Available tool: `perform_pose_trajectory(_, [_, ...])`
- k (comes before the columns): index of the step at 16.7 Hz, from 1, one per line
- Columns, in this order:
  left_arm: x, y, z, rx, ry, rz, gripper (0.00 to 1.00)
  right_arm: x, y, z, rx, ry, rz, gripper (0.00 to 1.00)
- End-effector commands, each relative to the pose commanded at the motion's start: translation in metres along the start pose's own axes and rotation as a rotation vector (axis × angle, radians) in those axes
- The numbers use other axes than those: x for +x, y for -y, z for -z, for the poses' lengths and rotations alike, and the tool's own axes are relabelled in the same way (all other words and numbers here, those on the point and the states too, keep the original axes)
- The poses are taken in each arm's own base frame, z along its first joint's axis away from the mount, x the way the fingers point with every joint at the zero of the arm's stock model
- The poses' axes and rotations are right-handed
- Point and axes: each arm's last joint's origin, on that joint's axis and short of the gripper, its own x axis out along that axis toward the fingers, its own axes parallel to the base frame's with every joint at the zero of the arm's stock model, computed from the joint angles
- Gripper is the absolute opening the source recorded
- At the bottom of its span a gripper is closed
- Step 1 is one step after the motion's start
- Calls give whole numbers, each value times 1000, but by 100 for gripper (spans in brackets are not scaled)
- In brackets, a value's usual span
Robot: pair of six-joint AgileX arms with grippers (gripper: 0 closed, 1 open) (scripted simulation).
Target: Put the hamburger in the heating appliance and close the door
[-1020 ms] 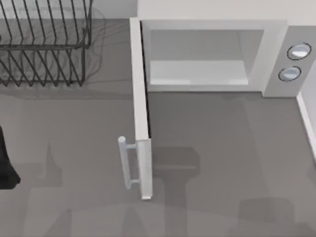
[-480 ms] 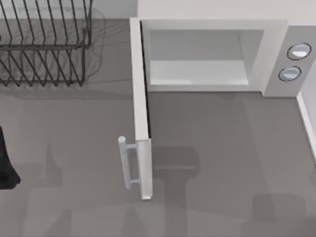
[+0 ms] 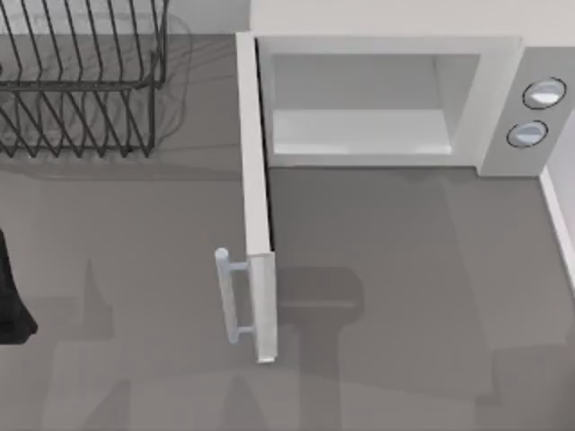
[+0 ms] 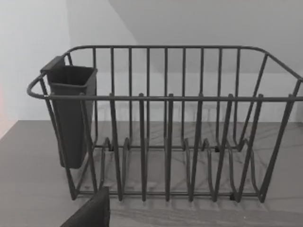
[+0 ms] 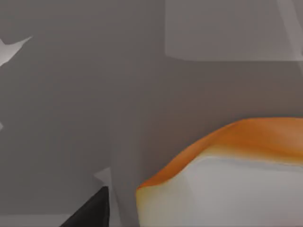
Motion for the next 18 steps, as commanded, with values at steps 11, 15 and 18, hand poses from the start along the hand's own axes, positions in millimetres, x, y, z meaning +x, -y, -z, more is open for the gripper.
perform_pose_trajectory(11, [0, 0, 0, 0, 0, 0, 100, 0, 0, 0, 0, 0, 0, 40])
perform_pose_trajectory(15, [0, 0, 0, 0, 0, 0, 100, 0, 0, 0, 0, 0, 0, 10])
perform_pose_trajectory(18, [0, 0, 0, 0, 0, 0, 100, 0, 0, 0, 0, 0, 0, 0])
